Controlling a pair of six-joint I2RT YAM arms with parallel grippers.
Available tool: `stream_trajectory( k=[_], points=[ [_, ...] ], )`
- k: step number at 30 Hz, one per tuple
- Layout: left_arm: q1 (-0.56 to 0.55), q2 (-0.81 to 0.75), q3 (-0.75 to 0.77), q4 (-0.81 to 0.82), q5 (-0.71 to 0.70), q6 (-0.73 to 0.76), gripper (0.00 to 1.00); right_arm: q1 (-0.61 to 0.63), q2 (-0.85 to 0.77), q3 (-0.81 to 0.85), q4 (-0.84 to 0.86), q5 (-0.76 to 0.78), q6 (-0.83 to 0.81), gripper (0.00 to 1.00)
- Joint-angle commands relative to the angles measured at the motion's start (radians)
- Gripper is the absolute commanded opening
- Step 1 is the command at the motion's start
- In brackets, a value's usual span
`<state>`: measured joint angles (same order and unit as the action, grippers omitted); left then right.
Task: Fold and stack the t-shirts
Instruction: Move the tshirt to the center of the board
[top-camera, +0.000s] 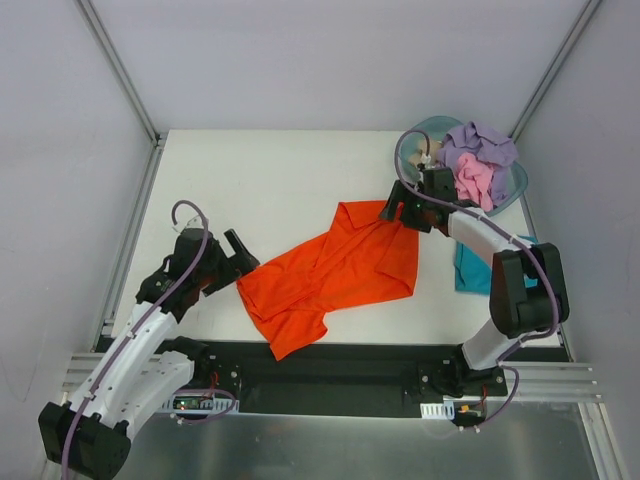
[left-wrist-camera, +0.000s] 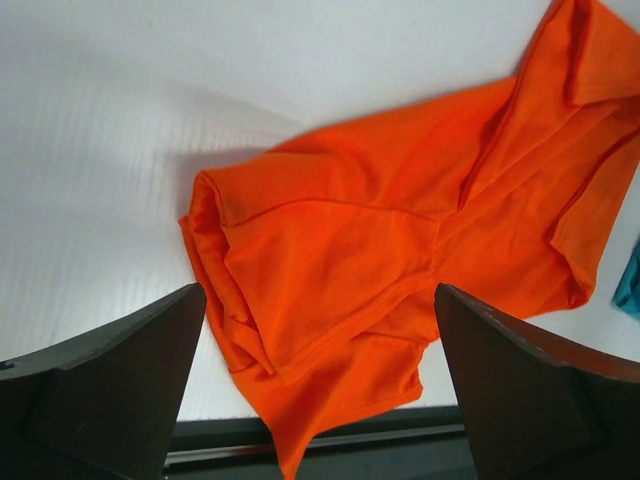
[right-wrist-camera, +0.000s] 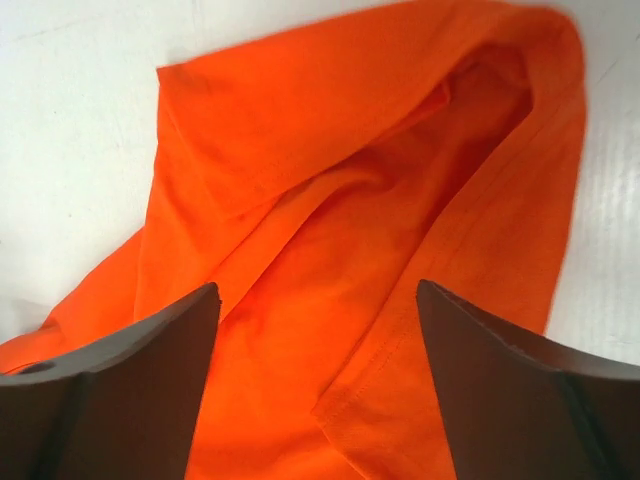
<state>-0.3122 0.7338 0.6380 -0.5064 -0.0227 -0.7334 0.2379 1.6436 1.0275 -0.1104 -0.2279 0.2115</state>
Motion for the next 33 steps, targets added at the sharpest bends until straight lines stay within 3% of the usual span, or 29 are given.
stream_trajectory(
  k=[1, 5, 9, 14, 17, 24, 29, 33],
  points=[
    [0.010, 0.024, -0.043, -0.014, 0.194, -0.087, 0.99, 0.012, -0.113, 0.074, -0.089, 0.163, -0.101, 0.87],
    [0.007, 0.038, -0.090, -0.014, 0.329, -0.127, 0.97, 0.017, -0.171, 0.045, -0.143, 0.254, -0.141, 1.00],
    [-0.031, 0.023, -0.123, -0.008, 0.372, -0.175, 0.92, 0.017, -0.223, 0.013, -0.172, 0.288, -0.159, 0.99],
    [-0.212, 0.093, -0.101, 0.023, 0.308, -0.231, 0.87, 0.017, -0.261, -0.012, -0.176, 0.295, -0.178, 0.97],
    [-0.246, 0.154, -0.100, 0.026, 0.294, -0.257, 0.86, 0.017, -0.263, -0.015, -0.181, 0.297, -0.191, 0.97],
    [-0.292, 0.266, -0.080, 0.035, 0.184, -0.305, 0.84, 0.017, -0.240, -0.007, -0.189, 0.277, -0.196, 0.97],
    [-0.291, 0.294, -0.060, 0.039, 0.034, -0.339, 0.76, 0.015, -0.238, -0.001, -0.189, 0.268, -0.201, 0.97],
    [-0.291, 0.315, -0.047, 0.046, 0.001, -0.363, 0.70, 0.017, -0.246, 0.003, -0.199, 0.282, -0.205, 0.97]
  ],
)
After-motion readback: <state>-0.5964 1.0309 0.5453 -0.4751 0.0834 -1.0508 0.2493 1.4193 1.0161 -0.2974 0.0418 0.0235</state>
